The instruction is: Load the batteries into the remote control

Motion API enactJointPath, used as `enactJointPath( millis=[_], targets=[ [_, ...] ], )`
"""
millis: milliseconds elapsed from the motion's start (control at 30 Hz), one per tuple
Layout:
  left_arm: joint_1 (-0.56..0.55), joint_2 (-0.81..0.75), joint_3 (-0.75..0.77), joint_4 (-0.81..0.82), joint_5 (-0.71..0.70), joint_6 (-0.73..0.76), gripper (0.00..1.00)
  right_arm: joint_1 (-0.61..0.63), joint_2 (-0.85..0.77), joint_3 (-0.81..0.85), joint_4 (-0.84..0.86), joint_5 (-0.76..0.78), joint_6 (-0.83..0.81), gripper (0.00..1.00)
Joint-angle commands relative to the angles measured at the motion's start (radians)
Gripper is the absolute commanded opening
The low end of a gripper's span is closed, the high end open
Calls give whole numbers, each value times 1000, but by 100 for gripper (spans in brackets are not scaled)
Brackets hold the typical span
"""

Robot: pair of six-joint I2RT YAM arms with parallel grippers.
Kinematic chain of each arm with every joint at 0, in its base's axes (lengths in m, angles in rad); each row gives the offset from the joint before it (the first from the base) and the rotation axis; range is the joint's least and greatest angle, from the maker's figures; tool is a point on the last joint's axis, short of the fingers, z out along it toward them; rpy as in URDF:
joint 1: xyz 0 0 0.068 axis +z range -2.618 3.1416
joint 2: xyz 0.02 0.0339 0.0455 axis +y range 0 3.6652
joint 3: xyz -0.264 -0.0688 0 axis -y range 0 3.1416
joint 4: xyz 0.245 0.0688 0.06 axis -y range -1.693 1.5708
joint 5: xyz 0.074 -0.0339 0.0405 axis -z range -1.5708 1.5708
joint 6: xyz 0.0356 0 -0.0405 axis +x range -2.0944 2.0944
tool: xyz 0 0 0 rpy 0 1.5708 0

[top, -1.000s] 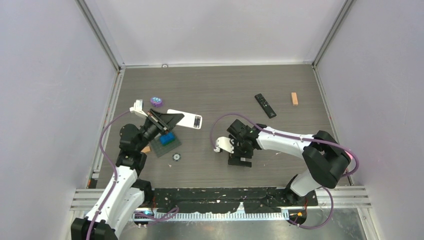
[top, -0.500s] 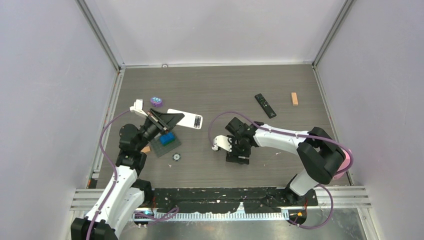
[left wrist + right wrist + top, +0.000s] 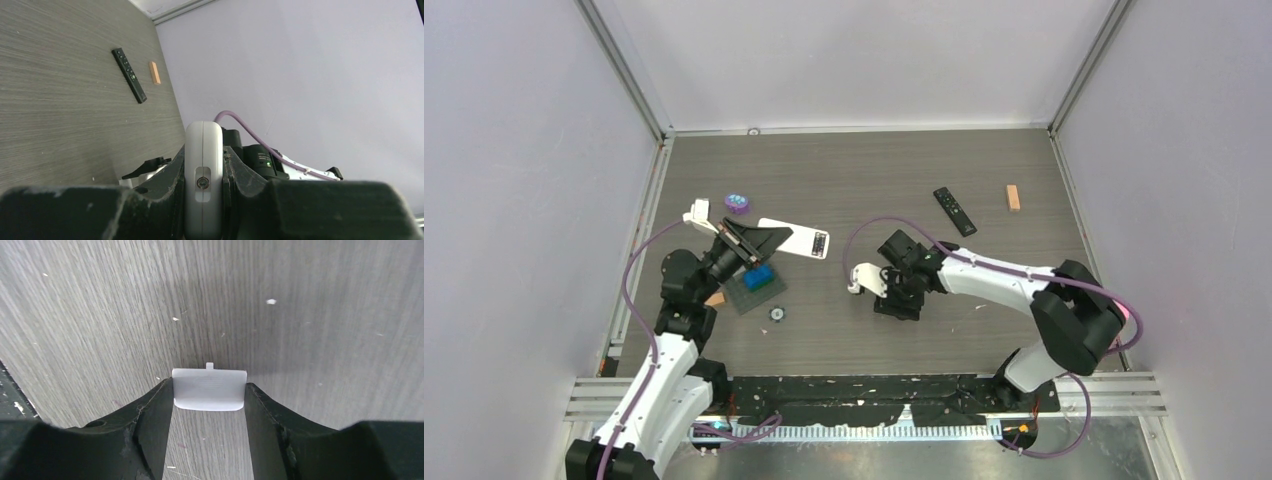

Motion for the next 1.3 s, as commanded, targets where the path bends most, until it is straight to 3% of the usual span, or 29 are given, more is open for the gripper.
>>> enactJointPath(
  millis=[0,200,367,500,600,933,1267],
  targets=[
    [5,-28,16,31,22,1,0,-4,-136,1,61,-42,22,43],
    [-13,-37,-21,0,33,9,0,-4,-351,3,76,-128,90,43],
    [-110,-11,-37,-9,-10,34,0,-3,-484,24,98,-153,269,42],
    [-205,22,-37,-22,-62,63,0,36,-574,25,111,-124,381,37],
    [-266,54,-35,-15,-89,75,0,110,-634,18,134,-20,427,35],
    [-402,68,-71,24,-198,118,0,358,-540,111,138,337,587,30],
    [-419,22,-102,30,-224,132,0,410,-421,169,167,376,600,30]
  ],
)
